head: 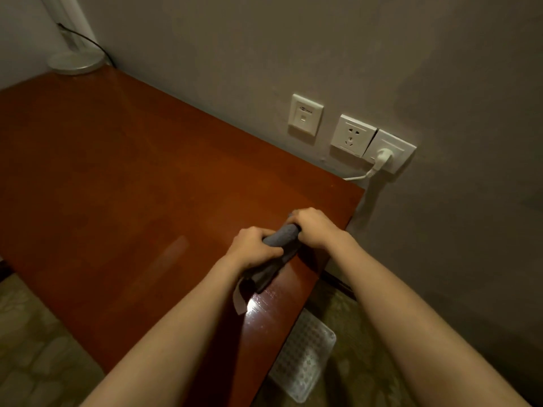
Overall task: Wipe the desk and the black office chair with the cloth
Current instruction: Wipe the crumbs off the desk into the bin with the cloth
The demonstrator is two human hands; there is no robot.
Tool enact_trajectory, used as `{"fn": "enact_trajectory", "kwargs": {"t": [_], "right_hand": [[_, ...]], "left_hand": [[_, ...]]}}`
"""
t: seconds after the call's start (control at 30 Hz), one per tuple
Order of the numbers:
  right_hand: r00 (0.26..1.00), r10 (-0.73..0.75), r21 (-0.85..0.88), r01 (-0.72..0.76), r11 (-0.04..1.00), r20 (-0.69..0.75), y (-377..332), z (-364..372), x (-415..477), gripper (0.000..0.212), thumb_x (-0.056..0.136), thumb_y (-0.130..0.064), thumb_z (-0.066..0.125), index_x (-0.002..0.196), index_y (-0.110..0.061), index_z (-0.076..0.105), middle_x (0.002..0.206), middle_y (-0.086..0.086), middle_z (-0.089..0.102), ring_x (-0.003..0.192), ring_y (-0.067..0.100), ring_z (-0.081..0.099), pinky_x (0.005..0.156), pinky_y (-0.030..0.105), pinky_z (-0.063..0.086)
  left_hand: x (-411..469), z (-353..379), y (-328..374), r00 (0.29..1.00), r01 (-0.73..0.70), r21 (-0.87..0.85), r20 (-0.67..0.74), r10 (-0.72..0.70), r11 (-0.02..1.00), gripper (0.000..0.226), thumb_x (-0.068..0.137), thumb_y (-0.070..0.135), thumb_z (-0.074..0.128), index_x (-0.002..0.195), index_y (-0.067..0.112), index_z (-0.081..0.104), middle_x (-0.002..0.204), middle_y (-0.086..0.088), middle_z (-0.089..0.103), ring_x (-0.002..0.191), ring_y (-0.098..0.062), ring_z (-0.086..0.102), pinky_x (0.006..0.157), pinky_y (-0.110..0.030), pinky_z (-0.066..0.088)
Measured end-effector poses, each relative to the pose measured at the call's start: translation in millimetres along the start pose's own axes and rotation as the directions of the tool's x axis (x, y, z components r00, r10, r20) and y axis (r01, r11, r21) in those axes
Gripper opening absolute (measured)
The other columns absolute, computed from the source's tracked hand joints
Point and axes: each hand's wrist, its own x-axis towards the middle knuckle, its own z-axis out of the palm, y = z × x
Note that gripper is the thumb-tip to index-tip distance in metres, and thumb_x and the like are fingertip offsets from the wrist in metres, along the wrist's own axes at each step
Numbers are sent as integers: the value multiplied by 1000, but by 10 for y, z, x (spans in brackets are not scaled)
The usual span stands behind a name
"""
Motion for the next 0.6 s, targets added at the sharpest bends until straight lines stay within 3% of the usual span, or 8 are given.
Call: {"fn": "enact_trajectory", "kwargs": {"t": [0.13,0.4,0.5,0.6], "right_hand": [[998,66,43,-65,997,-23,89,68,-293,33,82,2,47,107,-9,65,117,8,61,105,26,55,74,30,37],[991,133,115,-128,985,-32,248,198,-803,37,81,4,49,111,-11,66,117,8,62,109,24,55,88,33,43],[978,199,152,-188,970,-62,290,355,-994,39,80,3,50,112,-10,66,118,8,61,111,24,54,89,33,44],[968,239,201,-251,947,82,357,526,-1177,30,82,1,51,104,-12,66,108,7,64,102,23,59,77,31,46]], "left_hand": [[-60,236,113,998,-12,-66,62,16,998,32,79,29,66,111,25,68,91,2,63,84,-12,55,71,-26,42],[-241,584,367,986,-31,-67,160,42,997,30,78,31,65,107,25,69,92,1,65,81,-13,59,65,-24,43],[-271,619,436,970,-63,-22,233,66,998,29,78,31,66,106,24,69,102,-2,68,89,-16,62,71,-28,47],[-313,732,548,937,-96,53,343,73,994,34,78,32,67,111,24,67,108,-2,67,94,-17,62,77,-29,49]]}}
